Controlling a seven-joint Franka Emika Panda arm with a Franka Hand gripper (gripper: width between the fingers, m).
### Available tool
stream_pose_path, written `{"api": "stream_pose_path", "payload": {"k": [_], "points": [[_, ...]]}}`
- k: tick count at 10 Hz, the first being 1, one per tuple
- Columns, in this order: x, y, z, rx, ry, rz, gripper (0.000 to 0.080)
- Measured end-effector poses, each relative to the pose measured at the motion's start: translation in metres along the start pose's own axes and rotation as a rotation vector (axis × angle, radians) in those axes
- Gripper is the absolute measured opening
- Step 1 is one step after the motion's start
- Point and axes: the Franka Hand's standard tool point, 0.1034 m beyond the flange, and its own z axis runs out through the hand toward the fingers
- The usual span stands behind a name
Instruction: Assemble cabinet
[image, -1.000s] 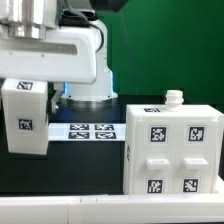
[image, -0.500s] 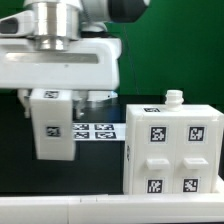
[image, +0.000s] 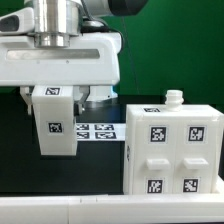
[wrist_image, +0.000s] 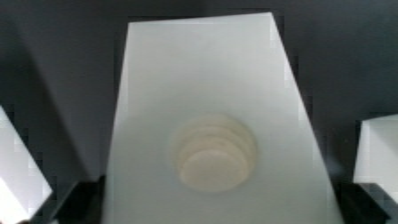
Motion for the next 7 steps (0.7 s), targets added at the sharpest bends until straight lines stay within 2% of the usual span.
{"api": "stream_pose_path", "payload": {"k": [1, 3, 4, 5, 6, 7], "points": [[0.007, 0.006, -0.009, -0.025, 0.093, -0.013, 0.056], [0.003, 0.016, -0.008, -0.106, 0.225, -0.025, 0.056], [0.004, 0.025, -0.007, -0.168, 0.324, -0.037, 0.056], [-0.01, 0.022, 0.009, -0.155, 0.291, -0.031, 0.056], [-0.014, 0.01, 0.015, -0.116, 0.23, -0.028, 0.056], [-0.011, 0.011, 0.014, -0.132, 0.263, -0.034, 0.056]]}}
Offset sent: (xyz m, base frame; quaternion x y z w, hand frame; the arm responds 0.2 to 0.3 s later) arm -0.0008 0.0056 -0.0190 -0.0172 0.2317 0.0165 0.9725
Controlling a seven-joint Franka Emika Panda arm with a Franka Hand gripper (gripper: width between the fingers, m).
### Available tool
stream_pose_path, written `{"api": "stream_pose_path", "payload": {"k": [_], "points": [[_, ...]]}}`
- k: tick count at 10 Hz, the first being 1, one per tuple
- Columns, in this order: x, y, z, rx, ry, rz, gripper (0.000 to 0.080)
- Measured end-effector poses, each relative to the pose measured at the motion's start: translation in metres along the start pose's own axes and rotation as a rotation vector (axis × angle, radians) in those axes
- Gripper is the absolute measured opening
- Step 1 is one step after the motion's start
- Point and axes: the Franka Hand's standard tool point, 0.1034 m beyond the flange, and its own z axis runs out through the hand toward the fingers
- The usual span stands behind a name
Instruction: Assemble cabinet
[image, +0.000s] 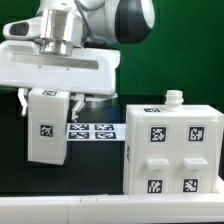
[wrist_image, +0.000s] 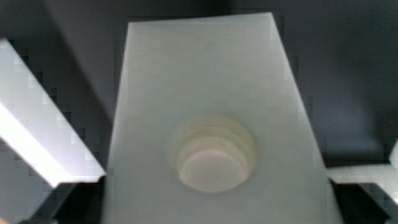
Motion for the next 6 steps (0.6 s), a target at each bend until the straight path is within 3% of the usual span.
{"api": "stream_pose_path", "payload": {"k": [1, 3, 6], "points": [[-0.008, -0.004, 0.006, 0.003, -0.015, 0.006, 0.056], [-0.012, -0.026, 0.009, 0.029, -0.027, 0.014, 0.056], [-0.018, -0.034, 0.011, 0.038, -0.038, 0.012, 0.056]]}}
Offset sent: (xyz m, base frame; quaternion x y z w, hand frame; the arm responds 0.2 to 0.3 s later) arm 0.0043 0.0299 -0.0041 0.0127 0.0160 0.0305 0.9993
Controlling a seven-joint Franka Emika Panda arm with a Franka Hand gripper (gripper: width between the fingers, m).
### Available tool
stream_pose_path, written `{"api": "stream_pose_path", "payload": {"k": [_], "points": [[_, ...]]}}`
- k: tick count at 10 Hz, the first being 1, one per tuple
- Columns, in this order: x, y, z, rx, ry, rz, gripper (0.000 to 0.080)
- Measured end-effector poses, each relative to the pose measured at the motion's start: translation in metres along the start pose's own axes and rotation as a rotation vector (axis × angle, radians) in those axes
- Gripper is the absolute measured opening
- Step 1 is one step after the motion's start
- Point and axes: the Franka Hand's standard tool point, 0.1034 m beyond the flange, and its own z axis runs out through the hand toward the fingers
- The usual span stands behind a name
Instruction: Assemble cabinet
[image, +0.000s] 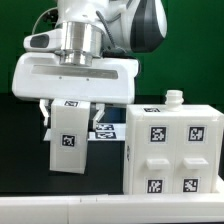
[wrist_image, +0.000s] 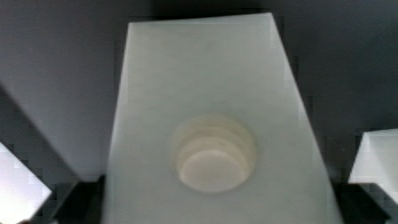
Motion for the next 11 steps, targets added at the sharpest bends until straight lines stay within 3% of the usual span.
{"api": "stream_pose_path", "payload": {"k": [2, 4, 8, 11], "points": [[0.0, 0.0, 0.0, 0.0, 0.0, 0.0, 0.056], [0.0, 0.0, 0.0, -0.001, -0.001, 0.0, 0.0763], [-0.001, 0.002, 0.0, 0.003, -0.012, 0.002, 0.0798], [0.01, 0.01, -0.028, 0.042, -0.067, 0.036, 0.0796]]}}
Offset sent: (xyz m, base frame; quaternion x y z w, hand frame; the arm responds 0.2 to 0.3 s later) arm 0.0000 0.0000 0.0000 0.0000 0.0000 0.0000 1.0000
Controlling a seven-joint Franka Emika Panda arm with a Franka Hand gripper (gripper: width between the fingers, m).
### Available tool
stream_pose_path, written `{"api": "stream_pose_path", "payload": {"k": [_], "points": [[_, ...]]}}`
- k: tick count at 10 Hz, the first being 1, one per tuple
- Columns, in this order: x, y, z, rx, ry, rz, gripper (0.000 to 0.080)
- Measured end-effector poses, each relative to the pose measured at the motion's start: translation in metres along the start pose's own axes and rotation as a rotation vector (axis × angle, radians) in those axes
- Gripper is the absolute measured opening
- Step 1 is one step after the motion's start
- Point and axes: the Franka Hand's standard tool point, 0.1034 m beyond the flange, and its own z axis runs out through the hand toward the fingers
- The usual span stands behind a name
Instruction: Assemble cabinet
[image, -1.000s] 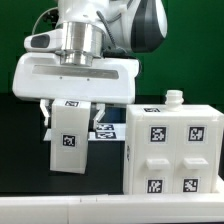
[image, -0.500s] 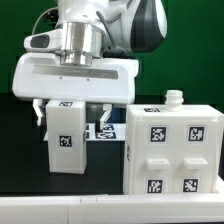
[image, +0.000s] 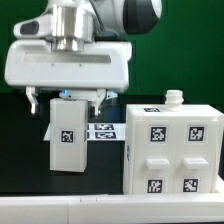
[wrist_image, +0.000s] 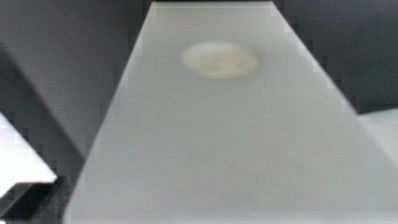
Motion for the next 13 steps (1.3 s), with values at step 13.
{"api": "stream_pose_path", "payload": {"k": [13], "points": [[0.035, -0.003, 0.014, 0.156, -0.584, -0.044, 0.0796]]}}
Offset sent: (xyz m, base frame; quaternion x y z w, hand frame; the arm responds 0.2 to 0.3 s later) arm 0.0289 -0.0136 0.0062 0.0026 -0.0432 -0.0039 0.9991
